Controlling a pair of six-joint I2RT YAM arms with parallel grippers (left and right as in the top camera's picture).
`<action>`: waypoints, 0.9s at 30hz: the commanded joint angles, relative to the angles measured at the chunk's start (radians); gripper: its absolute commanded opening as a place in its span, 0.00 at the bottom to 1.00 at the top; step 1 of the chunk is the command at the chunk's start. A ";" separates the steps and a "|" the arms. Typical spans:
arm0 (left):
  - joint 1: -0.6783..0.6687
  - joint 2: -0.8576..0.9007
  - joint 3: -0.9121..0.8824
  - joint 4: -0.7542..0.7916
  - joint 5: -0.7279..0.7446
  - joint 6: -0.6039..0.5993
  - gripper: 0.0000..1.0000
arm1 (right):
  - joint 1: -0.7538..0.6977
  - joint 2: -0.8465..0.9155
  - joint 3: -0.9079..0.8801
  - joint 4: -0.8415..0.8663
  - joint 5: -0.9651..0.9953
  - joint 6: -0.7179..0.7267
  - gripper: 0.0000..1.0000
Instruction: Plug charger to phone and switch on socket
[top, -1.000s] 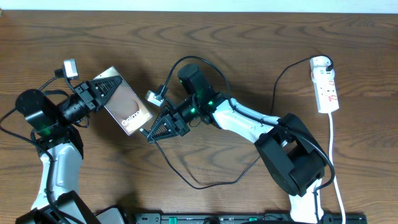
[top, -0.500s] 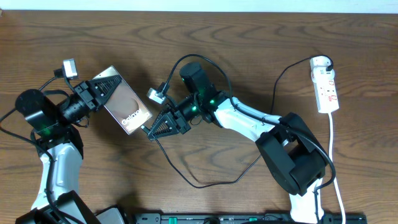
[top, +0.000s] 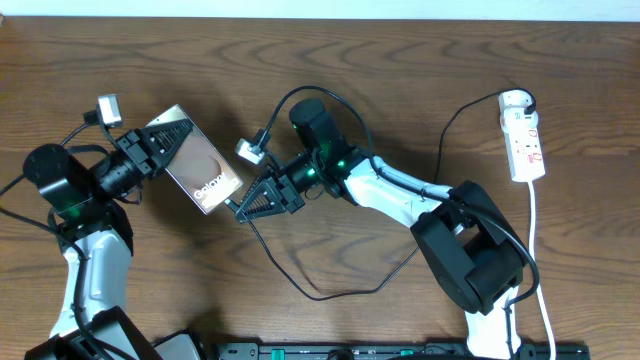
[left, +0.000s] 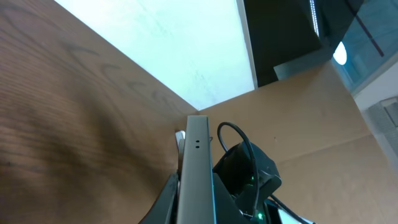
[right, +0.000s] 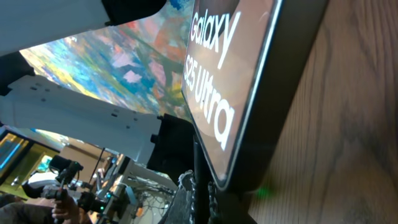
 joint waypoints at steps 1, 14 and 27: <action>-0.005 -0.011 0.000 0.006 0.032 -0.008 0.08 | -0.004 -0.002 0.003 0.026 0.043 0.041 0.01; -0.005 -0.011 0.000 0.010 0.028 -0.007 0.07 | -0.002 -0.002 0.003 0.050 0.114 0.126 0.01; -0.005 -0.011 0.000 0.013 0.027 -0.007 0.08 | 0.000 -0.002 0.003 0.135 0.175 0.226 0.01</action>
